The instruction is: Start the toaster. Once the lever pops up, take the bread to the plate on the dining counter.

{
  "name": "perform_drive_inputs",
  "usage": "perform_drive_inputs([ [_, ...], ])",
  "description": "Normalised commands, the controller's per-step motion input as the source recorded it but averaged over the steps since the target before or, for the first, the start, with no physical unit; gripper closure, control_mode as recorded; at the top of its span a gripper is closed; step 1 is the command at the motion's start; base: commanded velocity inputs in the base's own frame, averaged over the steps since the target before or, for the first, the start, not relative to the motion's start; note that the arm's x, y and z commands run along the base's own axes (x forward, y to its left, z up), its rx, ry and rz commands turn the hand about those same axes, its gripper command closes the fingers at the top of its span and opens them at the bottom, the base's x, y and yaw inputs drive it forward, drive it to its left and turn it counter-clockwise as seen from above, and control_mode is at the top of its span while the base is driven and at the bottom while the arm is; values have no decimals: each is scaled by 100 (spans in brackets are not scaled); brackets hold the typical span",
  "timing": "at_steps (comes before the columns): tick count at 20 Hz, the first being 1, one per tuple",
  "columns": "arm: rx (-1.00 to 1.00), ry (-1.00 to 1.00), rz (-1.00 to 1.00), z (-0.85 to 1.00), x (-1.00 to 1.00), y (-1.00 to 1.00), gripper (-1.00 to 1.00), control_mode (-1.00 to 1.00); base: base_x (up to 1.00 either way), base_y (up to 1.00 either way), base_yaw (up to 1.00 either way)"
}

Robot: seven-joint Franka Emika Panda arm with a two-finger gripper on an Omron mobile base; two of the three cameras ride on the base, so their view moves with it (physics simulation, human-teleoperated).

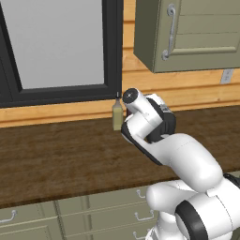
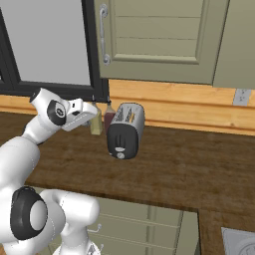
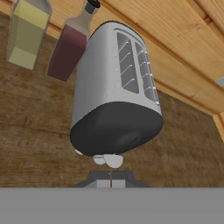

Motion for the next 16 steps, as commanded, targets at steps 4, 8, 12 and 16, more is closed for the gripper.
perform_drive_inputs([
  [4, 0, 0, 0, 0, 0, 0, 100, -100, 0, 0, 0],
  [8, 0, 0, 0, 0, 0, 0, 100, -100, 0, 0, 0],
  [12, 0, 0, 0, 0, 0, 0, 100, -100, 0, 0, 0],
  [16, 0, 0, 0, 0, 0, 0, 100, -100, 0, 0, 0],
])
